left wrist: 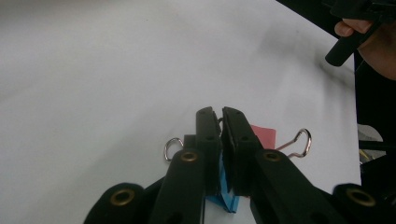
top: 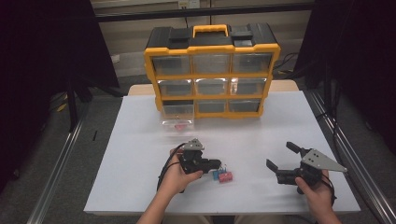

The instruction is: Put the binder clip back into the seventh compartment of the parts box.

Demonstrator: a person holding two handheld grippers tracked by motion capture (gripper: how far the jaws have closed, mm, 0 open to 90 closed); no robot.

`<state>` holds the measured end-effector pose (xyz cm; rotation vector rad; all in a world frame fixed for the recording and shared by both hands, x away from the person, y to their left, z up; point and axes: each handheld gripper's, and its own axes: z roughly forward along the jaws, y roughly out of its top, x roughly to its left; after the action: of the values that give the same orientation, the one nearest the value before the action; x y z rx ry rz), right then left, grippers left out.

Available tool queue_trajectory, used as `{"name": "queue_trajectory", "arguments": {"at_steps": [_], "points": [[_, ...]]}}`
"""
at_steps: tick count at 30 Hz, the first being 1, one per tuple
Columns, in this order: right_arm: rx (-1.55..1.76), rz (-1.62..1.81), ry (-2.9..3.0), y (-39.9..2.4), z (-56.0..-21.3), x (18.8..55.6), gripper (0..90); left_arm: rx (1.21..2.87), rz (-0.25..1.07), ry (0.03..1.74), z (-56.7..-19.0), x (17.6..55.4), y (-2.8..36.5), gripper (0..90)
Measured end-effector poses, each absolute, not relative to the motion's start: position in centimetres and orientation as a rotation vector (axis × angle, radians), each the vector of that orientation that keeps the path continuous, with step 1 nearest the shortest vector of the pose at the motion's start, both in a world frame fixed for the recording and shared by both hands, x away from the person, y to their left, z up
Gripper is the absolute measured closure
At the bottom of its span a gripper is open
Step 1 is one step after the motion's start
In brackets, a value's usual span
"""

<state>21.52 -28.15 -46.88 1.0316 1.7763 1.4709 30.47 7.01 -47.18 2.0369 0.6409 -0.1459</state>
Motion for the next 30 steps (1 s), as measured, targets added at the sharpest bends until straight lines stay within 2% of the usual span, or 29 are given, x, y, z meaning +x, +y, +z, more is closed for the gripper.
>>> {"name": "queue_trajectory", "arguments": {"at_steps": [13,19,30], "points": [[1.03,1.47,1.774,-28.2,-46.8,21.5,1.4,2.011,-0.149,0.666,-46.4,30.6,7.8,89.6],[1.03,1.47,1.773,-28.2,-46.8,21.5,1.5,2.03,-0.099,0.681,-46.0,30.8,8.6,89.7],[1.031,1.47,1.775,-28.2,-46.8,21.5,1.6,1.989,-0.121,0.695,-46.4,30.7,8.5,89.1]]}}
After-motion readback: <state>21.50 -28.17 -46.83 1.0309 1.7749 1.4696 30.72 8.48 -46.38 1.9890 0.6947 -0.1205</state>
